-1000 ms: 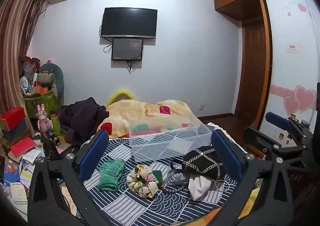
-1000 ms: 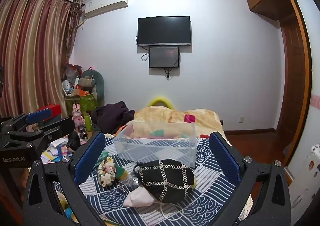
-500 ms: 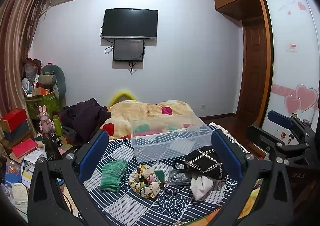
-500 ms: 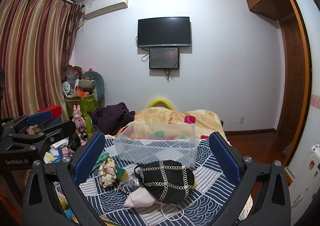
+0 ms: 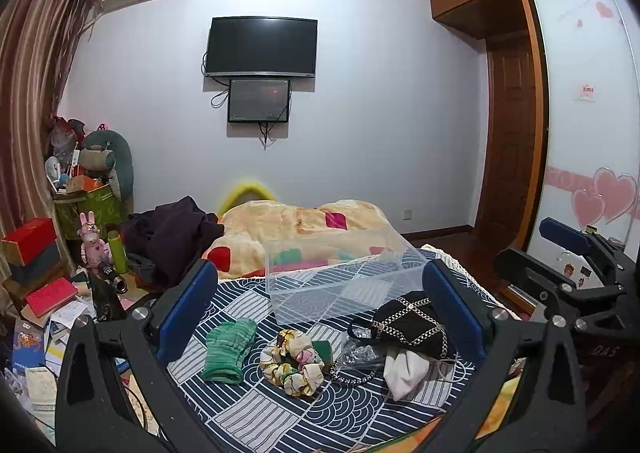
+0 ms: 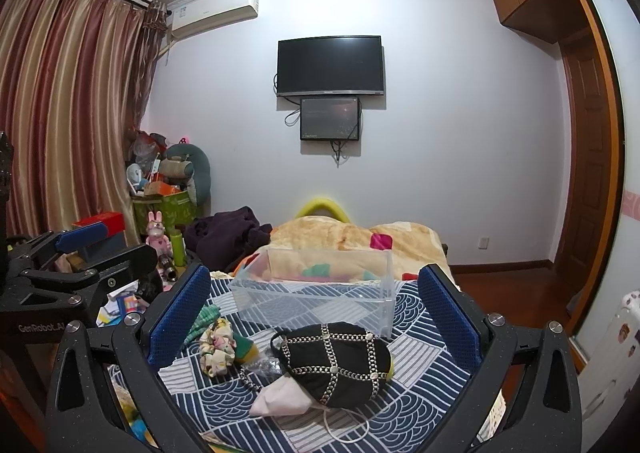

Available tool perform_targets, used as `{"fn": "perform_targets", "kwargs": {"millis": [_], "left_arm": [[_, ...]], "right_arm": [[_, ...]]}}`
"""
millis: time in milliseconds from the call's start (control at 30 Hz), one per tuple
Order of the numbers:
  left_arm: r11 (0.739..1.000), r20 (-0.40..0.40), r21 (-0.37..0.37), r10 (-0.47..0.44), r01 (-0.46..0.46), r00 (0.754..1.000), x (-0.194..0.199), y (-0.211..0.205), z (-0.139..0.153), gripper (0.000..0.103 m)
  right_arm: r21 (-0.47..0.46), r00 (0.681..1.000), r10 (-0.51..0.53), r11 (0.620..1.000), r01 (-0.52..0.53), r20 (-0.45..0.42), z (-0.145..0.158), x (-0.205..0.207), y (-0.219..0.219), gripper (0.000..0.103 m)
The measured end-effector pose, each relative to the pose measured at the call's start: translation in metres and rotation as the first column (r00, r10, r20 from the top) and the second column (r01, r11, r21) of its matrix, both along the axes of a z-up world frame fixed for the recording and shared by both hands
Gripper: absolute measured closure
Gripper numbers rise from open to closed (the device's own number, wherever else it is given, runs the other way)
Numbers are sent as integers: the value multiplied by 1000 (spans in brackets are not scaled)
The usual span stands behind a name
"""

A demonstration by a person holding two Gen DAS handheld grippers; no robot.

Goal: Organize soft objects

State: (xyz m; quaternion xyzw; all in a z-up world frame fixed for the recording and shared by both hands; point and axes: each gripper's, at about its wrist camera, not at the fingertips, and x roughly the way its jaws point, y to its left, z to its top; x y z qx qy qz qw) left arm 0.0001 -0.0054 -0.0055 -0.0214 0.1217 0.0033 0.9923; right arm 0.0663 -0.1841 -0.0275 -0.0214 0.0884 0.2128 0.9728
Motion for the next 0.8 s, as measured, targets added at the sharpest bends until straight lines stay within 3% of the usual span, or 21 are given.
{"fn": "perform_targets", "kwargs": {"millis": [800], "left_arm": [[1000,5,6,2,-2,1000,-1,1,0,0]], "right_arm": [[2,1000,6,1000,-6,4,1,-4,1,0]]}}
